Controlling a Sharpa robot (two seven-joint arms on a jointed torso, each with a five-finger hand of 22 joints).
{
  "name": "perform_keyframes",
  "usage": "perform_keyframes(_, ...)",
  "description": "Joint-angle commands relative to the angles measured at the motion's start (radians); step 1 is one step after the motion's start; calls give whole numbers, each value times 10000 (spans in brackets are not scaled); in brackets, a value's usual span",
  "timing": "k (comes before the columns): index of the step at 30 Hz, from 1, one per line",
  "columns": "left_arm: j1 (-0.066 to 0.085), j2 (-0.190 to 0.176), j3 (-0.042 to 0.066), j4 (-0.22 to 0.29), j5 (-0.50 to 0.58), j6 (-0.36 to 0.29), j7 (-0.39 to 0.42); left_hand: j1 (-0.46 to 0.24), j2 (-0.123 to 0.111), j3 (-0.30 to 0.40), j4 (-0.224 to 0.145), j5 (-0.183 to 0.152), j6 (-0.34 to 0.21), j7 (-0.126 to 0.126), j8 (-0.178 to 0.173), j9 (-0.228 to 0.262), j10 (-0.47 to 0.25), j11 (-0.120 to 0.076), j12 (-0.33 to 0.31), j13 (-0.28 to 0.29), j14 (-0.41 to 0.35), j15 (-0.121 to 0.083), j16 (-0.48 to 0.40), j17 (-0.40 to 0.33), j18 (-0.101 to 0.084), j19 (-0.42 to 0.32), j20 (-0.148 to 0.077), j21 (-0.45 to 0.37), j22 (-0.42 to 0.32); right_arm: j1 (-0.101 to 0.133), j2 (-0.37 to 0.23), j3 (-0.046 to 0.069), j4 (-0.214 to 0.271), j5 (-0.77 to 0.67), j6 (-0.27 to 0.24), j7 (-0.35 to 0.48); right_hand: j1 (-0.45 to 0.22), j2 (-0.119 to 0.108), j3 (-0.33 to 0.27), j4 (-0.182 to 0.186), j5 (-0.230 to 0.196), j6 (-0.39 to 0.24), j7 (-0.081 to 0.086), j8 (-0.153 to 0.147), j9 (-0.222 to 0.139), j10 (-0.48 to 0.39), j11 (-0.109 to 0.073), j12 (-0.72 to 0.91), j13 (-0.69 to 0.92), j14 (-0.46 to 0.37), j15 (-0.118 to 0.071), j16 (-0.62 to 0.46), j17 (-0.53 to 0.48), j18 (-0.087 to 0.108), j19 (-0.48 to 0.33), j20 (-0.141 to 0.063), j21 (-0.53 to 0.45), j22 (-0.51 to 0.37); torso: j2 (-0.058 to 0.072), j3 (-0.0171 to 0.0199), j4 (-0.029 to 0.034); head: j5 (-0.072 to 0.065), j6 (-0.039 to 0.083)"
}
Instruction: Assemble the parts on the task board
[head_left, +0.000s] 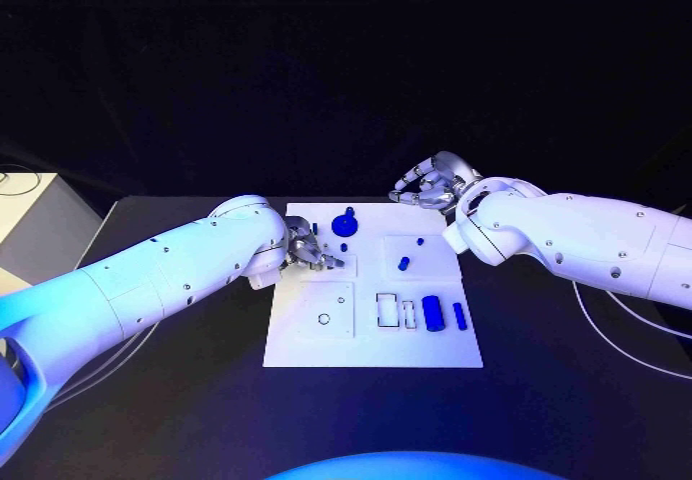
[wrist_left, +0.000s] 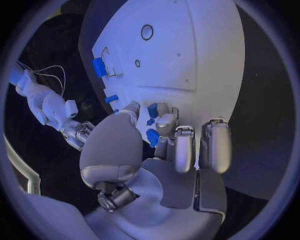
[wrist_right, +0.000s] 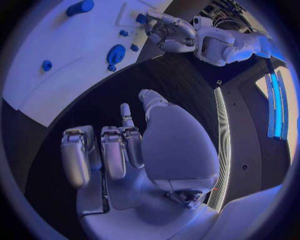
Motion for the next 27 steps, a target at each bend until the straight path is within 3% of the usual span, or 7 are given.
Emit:
perform_keyframes(1, 5, -67, 109, 117, 50, -146, -2, 38, 189, -372, 6, -41, 43, 0, -57, 26, -33, -4, 0, 8, 1057, -38, 43, 2634, -86, 18, -65, -40, 311, -14, -6, 2, 10, -54, 93, 60, -81, -14, 65, 9, 10, -58, 16, 37, 14, 481, -25, -54, 2107, 1011, -16, -13, 2514, -6, 946, -37, -45, 2479, 7, 5, -8, 34, 32)
perform_keyframes(5, 10, -251, 382, 283, 77, -180, 2, 298, 426, -585, -6, -35, -80, 38, -141, 28, -152, 24, -112, -161, 1057, -21, 43, 2634, -76, -13, -63, -65, 265, -22, -35, 2, 13, -54, 89, 61, -113, -14, 72, 6, 28, -62, 14, 41, 22, 476, -26, -59, 2102, 1011, -16, -13, 2515, -6, 946, -37, -48, 2478, -2, 9, 0, 33, 48)
perform_keyframes(10, 57, -564, 905, 450, 319, -167, 31, 1362, 885, -211, -7, -17, -681, 332, -678, -184, -806, 278, -521, -823, 833, 192, -334, 2052, 45, -407, 79, -344, -286, -27, -84, 2, 16, -54, 78, 58, -113, -14, 72, 6, 28, -62, 14, 41, 22, 476, -26, -59, 2102, 1011, -16, -13, 2515, -6, 946, -37, -48, 2478, -11, 22, 15, 22, 80)
perform_keyframes(12, 132, -687, 1103, 440, 483, -117, 51, 1866, 874, 450, -28, -13, -917, 530, -1102, -477, -1472, 461, -967, -1493, 761, 360, -428, 1903, 163, -801, 236, -633, -831, -27, -101, 2, 7, -53, 72, 60, -123, -14, 78, 2, 36, -65, 14, 43, 26, 480, -27, -54, 2106, 1011, -16, -14, 2512, -6, 945, -37, -49, 2477, 5, 18, 6, 36, 114)
perform_keyframes(14, 208, -752, 1204, 385, 607, -80, 64, 2100, 699, 1188, -18, -8, -1006, 648, -1414, -739, -1849, 553, -1221, -1897, 678, 450, -530, 1739, 207, -938, 322, -746, -1017, -28, -116, 2, 3, -49, 66, 63, -123, -14, 78, 2, 36, -65, 14, 43, 26, 480, -27, -54, 2106, 1011, -16, -14, 2512, -6, 945, -37, -49, 2477, 16, 14, -2, 48, 140)
perform_keyframes(19, 350, -795, 1327, 113, 760, -18, 86, 1930, 326, 2028, -27, -17, -1016, 782, -1703, -1063, -2073, 681, -1346, -2200, 646, 565, -550, 1685, 218, -964, 438, -790, -1058, -27, -145, 2, 5, -41, 41, 76, -127, -15, 84, -3, 42, -68, 13, 44, 29, 470, -29, -65, 2097, 1011, -17, -14, 2512, -5, 945, -38, -51, 2476, 40, 16, -10, 60, 193)
perform_keyframes(27, 453, -514, 1379, -564, 483, -297, 117, 1402, 158, 2363, -8, -20, -995, 846, -1789, -1217, -2057, 746, -1290, -2240, 664, 625, -515, 1719, 211, -926, 494, -773, -1013, -23, -161, 2, 31, -28, -17, 112, -129, -16, 88, -7, 48, -71, 12, 45, 31, 447, -29, -90, 2076, 1008, -17, -18, 2503, -2, 940, -38, -62, 2469, 81, -1, -16, 175, 294)
